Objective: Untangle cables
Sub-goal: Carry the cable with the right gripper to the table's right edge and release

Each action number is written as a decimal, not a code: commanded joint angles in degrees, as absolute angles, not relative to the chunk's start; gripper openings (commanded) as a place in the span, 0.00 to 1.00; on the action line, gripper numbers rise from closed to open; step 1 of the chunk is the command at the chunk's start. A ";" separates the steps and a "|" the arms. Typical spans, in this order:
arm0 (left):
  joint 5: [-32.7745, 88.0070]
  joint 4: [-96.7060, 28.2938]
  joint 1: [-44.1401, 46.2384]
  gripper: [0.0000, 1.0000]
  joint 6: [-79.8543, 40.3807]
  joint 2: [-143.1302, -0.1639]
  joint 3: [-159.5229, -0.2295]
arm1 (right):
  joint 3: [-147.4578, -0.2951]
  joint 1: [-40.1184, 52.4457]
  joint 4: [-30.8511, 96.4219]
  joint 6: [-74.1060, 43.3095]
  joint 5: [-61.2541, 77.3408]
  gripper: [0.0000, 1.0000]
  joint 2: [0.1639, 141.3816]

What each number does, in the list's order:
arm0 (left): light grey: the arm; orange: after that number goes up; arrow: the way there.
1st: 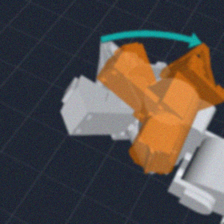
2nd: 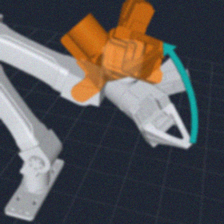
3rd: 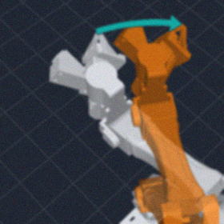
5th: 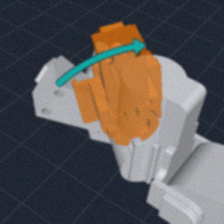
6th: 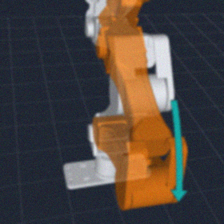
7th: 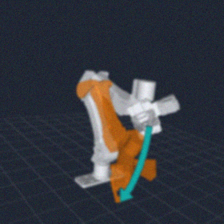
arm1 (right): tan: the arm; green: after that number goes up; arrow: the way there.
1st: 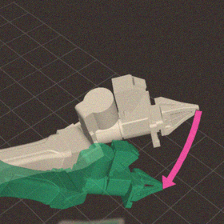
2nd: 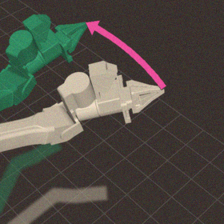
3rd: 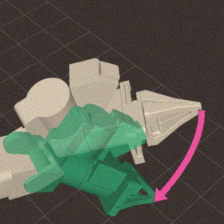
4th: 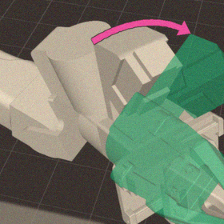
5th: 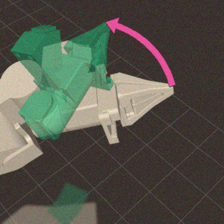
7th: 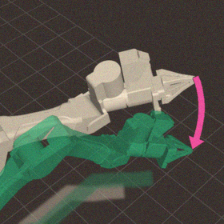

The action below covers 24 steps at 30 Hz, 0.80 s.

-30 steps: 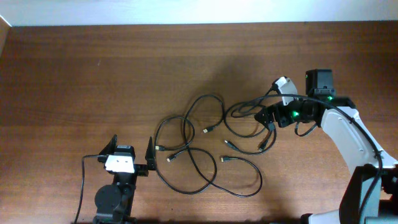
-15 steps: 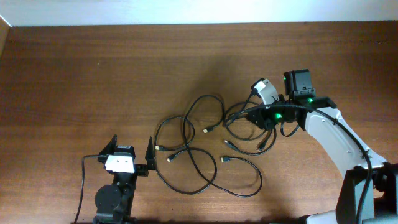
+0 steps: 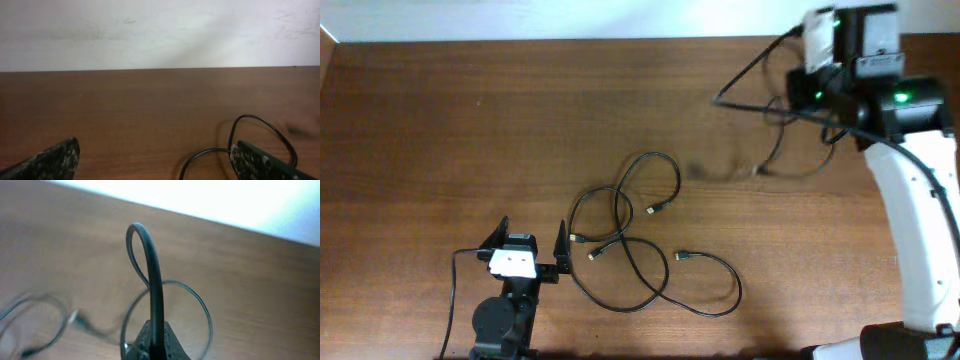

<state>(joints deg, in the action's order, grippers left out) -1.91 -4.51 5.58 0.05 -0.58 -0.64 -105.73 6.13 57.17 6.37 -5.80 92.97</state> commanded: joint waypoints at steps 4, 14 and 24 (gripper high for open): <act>-1.67 -4.82 5.23 0.99 0.93 -0.30 -0.54 | -110.37 -4.95 52.75 3.09 -22.79 0.04 92.29; -1.67 -4.82 5.23 0.99 0.93 -0.30 -0.54 | -110.26 -30.61 47.46 -10.17 -21.65 0.04 94.72; -1.67 -4.82 5.23 0.99 0.93 -0.30 -0.54 | -110.26 -36.07 46.70 -10.15 -18.44 0.34 105.58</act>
